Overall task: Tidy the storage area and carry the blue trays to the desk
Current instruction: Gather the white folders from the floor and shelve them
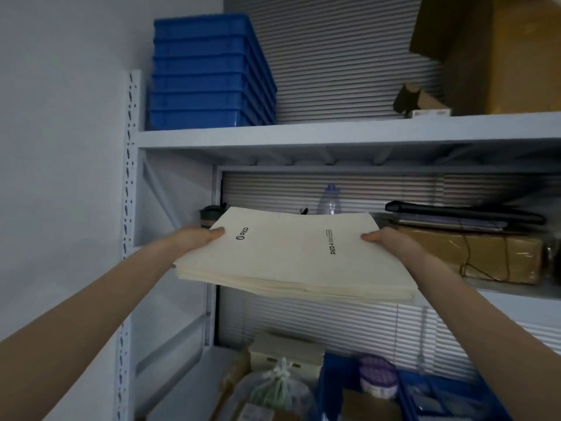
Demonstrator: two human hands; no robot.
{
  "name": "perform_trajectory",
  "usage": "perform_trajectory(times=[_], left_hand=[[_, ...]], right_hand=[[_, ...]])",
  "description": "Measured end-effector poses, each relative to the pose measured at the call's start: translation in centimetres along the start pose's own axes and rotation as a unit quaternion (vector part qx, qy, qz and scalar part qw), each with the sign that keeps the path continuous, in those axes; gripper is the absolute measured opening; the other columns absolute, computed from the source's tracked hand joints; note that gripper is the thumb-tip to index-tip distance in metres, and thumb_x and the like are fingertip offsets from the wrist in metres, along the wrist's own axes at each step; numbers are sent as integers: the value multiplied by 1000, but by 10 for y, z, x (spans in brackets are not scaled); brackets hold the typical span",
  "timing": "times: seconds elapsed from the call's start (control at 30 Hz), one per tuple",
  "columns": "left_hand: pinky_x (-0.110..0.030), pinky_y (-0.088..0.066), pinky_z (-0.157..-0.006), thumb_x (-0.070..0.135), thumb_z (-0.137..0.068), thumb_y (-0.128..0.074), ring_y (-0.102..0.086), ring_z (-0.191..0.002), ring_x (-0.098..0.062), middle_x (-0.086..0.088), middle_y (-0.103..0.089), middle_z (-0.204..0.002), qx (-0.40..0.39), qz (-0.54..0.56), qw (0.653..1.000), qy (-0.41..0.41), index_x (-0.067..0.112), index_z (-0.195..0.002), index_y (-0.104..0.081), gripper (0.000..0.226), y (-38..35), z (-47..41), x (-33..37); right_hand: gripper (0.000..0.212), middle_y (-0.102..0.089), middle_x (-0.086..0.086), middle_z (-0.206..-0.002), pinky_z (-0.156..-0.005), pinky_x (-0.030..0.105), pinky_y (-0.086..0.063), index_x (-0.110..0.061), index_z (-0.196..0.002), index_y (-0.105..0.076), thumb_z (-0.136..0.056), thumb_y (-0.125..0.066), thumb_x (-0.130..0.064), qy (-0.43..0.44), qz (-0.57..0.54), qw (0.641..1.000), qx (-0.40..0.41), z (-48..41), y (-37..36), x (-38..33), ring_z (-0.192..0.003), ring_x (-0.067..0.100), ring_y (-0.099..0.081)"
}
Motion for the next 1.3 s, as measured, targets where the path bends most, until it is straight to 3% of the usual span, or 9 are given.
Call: perform_trajectory(times=[0.07, 0.17, 0.43, 0.5, 0.63, 0.73, 0.93, 1.03, 1.3], left_hand=[[-26, -50, -73, 41, -92, -65, -64, -82, -23, -7, -67, -94, -28, 1, 1000, 1, 3, -93, -66, 37, -8, -35, 7], [-24, -52, -57, 39, -90, -69, -67, -62, -18, -4, -70, -71, -55, 22, 998, -6, 6, -86, -67, 33, -15, -81, 18], [-29, -45, -98, 46, -92, -64, -57, -114, -27, -14, -57, -131, -152, 35, 988, -13, 2, -140, -47, 67, -70, -202, 47], [-27, -46, -94, 47, -93, -62, -59, -99, -25, -15, -60, -122, -180, 28, 983, -15, 2, -140, -47, 67, -92, -223, 45], [-32, -53, -70, 40, -94, -63, -62, -73, -25, -16, -67, -96, -239, 33, 970, 24, -1, -123, -61, 50, -139, -259, 27], [-32, -51, -66, 32, -98, -59, -63, -72, -26, -16, -66, -88, -278, 7, 959, 44, 2, -110, -61, 33, -166, -263, 18], [-31, -47, -100, 34, -95, -60, -58, -112, -25, -13, -58, -130, -165, -163, 970, -77, 3, -135, -51, 51, -160, -285, 42], [-28, -45, -91, 34, -97, -57, -55, -109, -24, -15, -54, -135, -140, -212, 961, -110, 1, -139, -44, 55, -165, -282, 48], [-28, -45, -94, 41, -103, -34, -56, -119, -27, -17, -54, -140, -135, -285, 934, -171, 1, -140, -48, 56, -177, -273, 39]], right_hand=[[29, -75, 14, -91, -45, 25, -53, -4, -107, -72, -83, -74, -21, -4, 8, 1000, 12, -11, -3, -10, -55, 25, -72], [26, -73, 13, -77, -46, 27, -52, -4, -101, -69, -89, -72, -27, -29, 42, 998, 41, -35, -5, -17, -54, 27, -69], [13, -63, 16, -86, -61, 34, -56, -1, -102, -60, -98, -58, -13, -88, 133, 981, 110, -100, -6, -20, -74, 28, -60], [17, -61, 14, -89, -74, 37, -52, 2, -111, -61, -96, -61, -6, -90, 155, 973, 144, -110, -1, -20, -75, 25, -57], [39, -56, 8, -85, -59, 30, -43, 6, -130, -55, -93, -64, -2, -96, 221, 955, 173, -136, 9, -18, -71, 21, -52], [39, -58, 10, -88, -82, 34, -50, 8, -126, -58, -90, -68, -5, -118, 267, 940, 176, -150, 14, -8, -82, 26, -56], [17, -56, 11, -74, -55, 24, -41, 1, -106, -57, -90, -62, 1, -90, 264, 940, 195, -150, 12, 19, -62, 23, -53], [8, -56, 12, -74, -52, 22, -41, -1, -97, -54, -91, -59, -3, -79, 296, 931, 199, -153, 13, 21, -63, 21, -55], [34, -55, 13, -133, -100, 43, -46, -17, -124, -61, -94, -47, -26, 1, 593, 777, 211, -145, -9, -3, -124, 38, -49]])
Point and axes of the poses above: each hand's wrist, its own z-axis away from the middle knuckle, its own y-axis out of the back of the hand, x = y × z, the point moved 10 cm from there along -z, towards the middle knuckle
